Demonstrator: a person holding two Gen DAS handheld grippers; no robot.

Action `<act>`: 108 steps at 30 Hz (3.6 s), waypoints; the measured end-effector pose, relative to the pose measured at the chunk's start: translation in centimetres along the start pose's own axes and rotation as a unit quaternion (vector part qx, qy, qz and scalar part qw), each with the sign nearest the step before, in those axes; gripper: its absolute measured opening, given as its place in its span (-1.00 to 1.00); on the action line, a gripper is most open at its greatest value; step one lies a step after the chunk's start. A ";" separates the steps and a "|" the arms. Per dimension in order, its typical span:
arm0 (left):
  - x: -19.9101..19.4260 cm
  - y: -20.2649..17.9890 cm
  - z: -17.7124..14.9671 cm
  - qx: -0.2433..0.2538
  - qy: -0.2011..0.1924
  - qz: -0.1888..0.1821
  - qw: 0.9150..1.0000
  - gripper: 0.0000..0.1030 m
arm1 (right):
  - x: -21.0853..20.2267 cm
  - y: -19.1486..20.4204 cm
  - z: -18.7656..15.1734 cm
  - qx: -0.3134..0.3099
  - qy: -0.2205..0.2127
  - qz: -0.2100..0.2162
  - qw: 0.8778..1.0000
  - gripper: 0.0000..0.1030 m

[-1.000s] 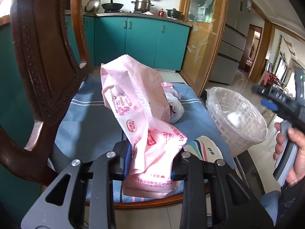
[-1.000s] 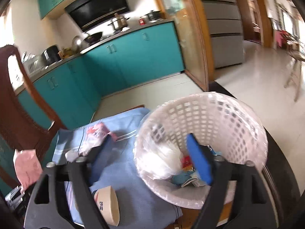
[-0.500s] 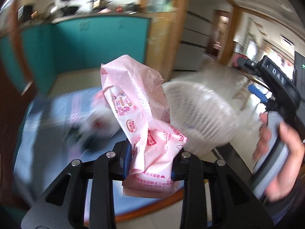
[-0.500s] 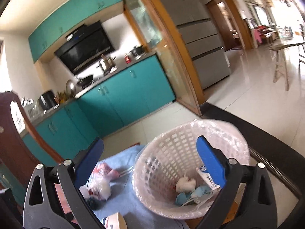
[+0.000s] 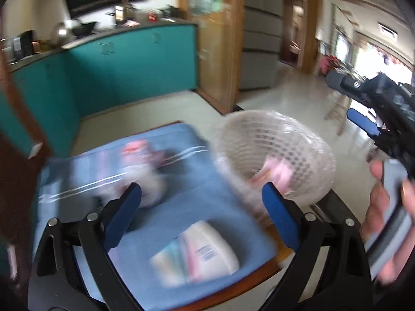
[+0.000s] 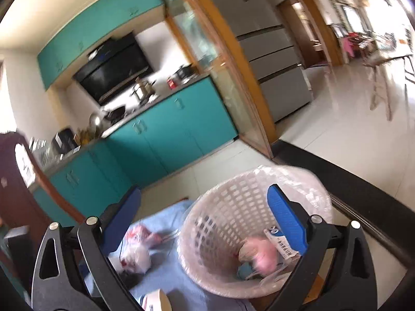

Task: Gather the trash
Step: 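Carry the pink plastic bag with the left gripper and release it into the wastebasket, then grasp the dark green snack bag with the left gripper while the right gripper grasps the white plastic bag, then lift the dark green snack bag with the left gripper while the right gripper lifts the white plastic bag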

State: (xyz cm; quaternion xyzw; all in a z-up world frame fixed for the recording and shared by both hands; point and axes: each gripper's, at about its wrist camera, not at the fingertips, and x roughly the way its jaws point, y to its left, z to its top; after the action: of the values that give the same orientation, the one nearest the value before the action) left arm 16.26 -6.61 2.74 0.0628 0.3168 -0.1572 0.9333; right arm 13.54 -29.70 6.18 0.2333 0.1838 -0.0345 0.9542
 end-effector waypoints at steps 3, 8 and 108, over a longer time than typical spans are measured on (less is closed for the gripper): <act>-3.2 3.8 -2.5 -0.036 -0.027 0.031 0.999 0.93 | 0.1 2.3 -1.0 -0.041 0.007 0.008 0.999 0.86; -5.9 8.1 -5.6 -0.110 -0.059 0.061 0.990 0.93 | 0.8 6.1 -3.4 -0.102 0.043 0.028 0.993 0.86; -6.8 9.5 -5.8 -0.132 -0.037 0.096 0.986 0.16 | -1.1 11.4 -10.9 -0.231 0.184 0.088 0.951 -0.63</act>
State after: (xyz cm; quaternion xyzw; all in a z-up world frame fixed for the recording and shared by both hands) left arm 10.96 5.31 2.48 -0.0368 0.2928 -0.0261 0.9551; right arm 10.61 -14.63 2.50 0.0240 0.3381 0.1363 0.9309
